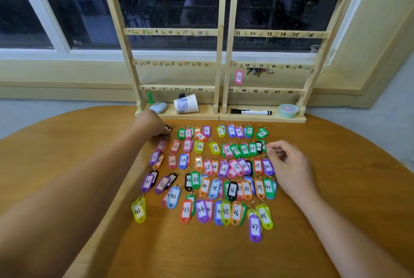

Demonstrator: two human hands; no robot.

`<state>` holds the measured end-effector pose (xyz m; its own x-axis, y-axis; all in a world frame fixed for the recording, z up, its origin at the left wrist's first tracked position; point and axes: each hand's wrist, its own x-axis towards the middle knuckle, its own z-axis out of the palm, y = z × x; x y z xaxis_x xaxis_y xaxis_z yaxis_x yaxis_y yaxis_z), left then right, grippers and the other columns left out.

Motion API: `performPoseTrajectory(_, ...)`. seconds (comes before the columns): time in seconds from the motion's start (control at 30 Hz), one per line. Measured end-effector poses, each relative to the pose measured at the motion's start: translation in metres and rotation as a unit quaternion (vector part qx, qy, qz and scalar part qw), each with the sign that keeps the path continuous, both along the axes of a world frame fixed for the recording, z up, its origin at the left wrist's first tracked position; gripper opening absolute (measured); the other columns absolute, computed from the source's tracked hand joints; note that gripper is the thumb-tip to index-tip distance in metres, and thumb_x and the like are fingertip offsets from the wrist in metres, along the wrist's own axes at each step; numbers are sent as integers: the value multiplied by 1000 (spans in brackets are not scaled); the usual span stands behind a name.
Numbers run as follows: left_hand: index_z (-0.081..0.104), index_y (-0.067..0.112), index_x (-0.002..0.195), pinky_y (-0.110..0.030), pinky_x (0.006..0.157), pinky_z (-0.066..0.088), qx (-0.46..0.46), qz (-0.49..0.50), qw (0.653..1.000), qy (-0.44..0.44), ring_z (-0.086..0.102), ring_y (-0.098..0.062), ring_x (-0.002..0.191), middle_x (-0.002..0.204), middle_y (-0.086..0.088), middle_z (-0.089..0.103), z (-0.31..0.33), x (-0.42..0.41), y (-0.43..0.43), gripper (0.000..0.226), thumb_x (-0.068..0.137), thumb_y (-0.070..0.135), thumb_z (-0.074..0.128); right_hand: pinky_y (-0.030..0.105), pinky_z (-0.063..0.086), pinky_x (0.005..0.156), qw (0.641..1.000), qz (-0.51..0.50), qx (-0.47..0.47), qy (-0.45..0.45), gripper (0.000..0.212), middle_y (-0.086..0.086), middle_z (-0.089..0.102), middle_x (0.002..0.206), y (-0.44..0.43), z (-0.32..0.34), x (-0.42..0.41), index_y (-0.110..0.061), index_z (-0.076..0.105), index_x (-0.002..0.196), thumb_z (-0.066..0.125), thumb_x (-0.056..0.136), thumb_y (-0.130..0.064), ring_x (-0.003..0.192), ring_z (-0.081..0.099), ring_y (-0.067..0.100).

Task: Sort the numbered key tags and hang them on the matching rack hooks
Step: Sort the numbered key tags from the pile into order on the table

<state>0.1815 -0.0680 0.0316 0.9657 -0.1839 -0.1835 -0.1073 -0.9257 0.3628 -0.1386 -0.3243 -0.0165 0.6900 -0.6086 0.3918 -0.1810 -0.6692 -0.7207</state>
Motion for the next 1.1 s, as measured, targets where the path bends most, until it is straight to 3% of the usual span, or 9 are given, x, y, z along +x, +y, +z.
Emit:
performPoseTrajectory(0.13, 77, 10, 109, -44, 90, 65, -20, -13, 1000, 15, 71, -25, 96, 101, -9, 74, 2, 0, 6, 42, 81, 36, 94, 3, 40, 71, 1000, -5, -2, 4, 11, -16, 68, 90, 0, 1, 0, -24, 76, 96, 73, 98, -14, 89, 63, 1)
performPoseTrajectory(0.27, 76, 15, 97, -40, 82, 61, -136, -2, 990, 25, 66, -20, 88, 97, -7, 73, 6, -19, 19, 26, 85, 32, 91, 6, 40, 70, 1000, -9, 3, 9, 12, -17, 68, 91, 0, 0, 1, -27, 75, 95, 73, 98, -16, 88, 63, 0)
performPoseTrajectory(0.43, 76, 16, 94, -25, 60, 47, -343, 12, 939, -15, 63, -11, 74, 87, -3, 74, 18, -69, 41, 21, 91, 34, 86, 16, 49, 76, 999, -18, 3, -29, 16, -19, 67, 93, 3, 4, 1, -27, 75, 99, 72, 98, -12, 90, 64, 5)
performPoseTrajectory(0.57, 78, 17, 96, -17, 53, 50, -441, -18, 897, 24, 70, -1, 66, 81, 1, 79, 18, -125, 57, 16, 94, 33, 81, 8, 44, 77, 996, 14, -49, -75, 11, -23, 64, 96, 34, 26, 1, -22, 76, 104, 72, 98, -13, 93, 64, 5)
performPoseTrajectory(0.63, 78, 16, 99, -19, 57, 55, -483, -41, 873, 55, 77, -11, 74, 86, -5, 80, 10, -143, 60, 17, 93, 32, 81, 10, 45, 77, 994, 56, -36, -89, 10, -21, 67, 96, 62, 36, 5, -22, 76, 104, 72, 99, -15, 95, 65, 8)
performPoseTrajectory(0.73, 77, 20, 95, -25, 61, 55, -504, -75, 858, 60, 70, -16, 71, 82, -4, 76, -3, -156, 56, 13, 92, 31, 83, 12, 45, 78, 990, 121, 27, -64, 8, -17, 71, 98, 109, 43, 14, -28, 76, 105, 71, 101, -23, 99, 68, 10)
performPoseTrajectory(0.83, 76, 21, 96, -47, 79, 58, -507, -122, 852, 42, 68, -23, 78, 86, -4, 76, -16, -164, 49, 15, 92, 34, 84, 13, 47, 76, 984, 148, 92, -22, 7, -17, 74, 97, 145, 44, 27, -33, 75, 107, 70, 102, -32, 94, 68, 6)
performPoseTrajectory(0.9, 76, 22, 98, -51, 82, 56, -504, -147, 851, 29, 67, -19, 79, 86, -6, 75, -23, -167, 47, 15, 93, 33, 84, 17, 50, 78, 980, 134, 147, -18, 9, -17, 75, 97, 157, 44, 38, -33, 75, 107, 68, 103, -37, 92, 69, 3)
performPoseTrajectory(1.1, 75, 22, 97, -49, 83, 56, -522, -166, 835, 42, 62, -20, 77, 79, -3, 69, -25, -171, 47, 8, 95, 25, 82, 46, 61, 87, 965, 85, 244, -34, 12, -8, 79, 95, 168, 37, 56, -36, 77, 100, 66, 105, -36, 93, 75, 13)
